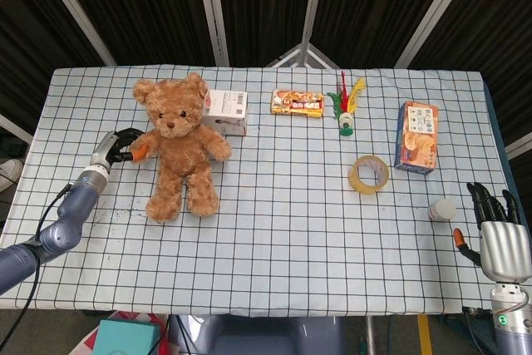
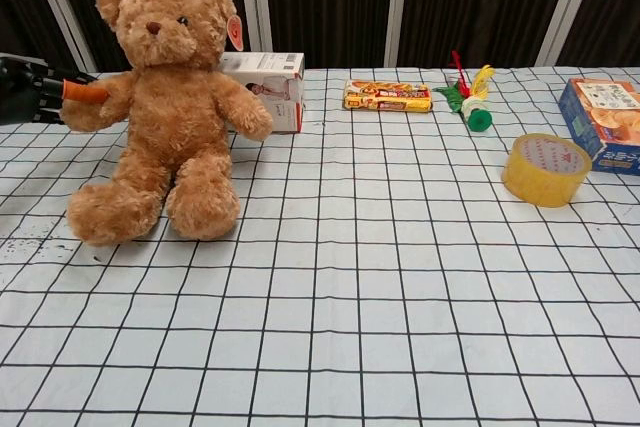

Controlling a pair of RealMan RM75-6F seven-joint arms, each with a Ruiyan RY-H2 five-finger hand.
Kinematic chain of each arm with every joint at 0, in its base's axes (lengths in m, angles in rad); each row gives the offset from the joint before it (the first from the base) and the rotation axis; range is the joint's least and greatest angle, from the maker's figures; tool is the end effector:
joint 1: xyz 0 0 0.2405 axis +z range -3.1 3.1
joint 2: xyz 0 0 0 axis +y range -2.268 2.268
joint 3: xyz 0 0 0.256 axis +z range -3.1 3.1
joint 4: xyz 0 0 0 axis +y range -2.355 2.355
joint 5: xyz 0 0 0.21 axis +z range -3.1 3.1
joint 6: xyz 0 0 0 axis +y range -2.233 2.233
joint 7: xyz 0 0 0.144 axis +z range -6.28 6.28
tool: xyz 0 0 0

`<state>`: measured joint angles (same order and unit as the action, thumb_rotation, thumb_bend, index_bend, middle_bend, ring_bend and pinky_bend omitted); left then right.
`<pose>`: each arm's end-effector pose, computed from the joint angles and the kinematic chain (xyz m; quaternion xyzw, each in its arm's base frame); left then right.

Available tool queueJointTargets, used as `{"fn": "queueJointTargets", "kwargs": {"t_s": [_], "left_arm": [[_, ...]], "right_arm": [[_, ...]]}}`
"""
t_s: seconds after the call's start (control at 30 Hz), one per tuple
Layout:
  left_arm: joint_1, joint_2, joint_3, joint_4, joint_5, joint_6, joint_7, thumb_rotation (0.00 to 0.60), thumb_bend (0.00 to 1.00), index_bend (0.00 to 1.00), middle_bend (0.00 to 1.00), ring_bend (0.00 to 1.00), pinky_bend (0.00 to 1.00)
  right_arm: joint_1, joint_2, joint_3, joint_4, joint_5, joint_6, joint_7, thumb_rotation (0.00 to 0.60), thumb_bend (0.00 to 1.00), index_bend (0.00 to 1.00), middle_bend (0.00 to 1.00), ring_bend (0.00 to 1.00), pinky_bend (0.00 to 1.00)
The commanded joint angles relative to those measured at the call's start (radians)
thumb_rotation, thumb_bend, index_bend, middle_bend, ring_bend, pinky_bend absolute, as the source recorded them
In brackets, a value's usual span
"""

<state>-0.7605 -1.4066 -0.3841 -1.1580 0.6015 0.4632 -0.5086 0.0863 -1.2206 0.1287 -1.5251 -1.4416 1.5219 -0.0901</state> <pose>-0.2470 0.4312 0.0616 -0.3264 -0.7726 -0.4338 0.3290 -0.3185 -0.1974 0.1541 0.5623 -0.3489 0.3899 0.6404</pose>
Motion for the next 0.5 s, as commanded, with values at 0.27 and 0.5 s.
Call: {"fn": "queueJointTargets", "kwargs": {"t_s": [0.27,0.5], "left_arm": [[0.001,-0.018,0.053,0.023,-0.039,0.007,0.06,0.6,0.58,0.39,0.43,0.04,0.1],[-0.009,-0.025,0.042,0.033,-0.041,0.01,0.076,0.6,0.58,0.39,0.43,0.04,0.1]], "right_arm": [[-0.001,0.003,0.0,-0.003,0.0,0.001,0.001,0.6,0.37,0.09,0.12,0.22,0.06],[0.001,0.002,0.0,-0.002,0.002,-0.002,0.001,0.6,0.37,0.09,0.12,0.22,0.06]]}}
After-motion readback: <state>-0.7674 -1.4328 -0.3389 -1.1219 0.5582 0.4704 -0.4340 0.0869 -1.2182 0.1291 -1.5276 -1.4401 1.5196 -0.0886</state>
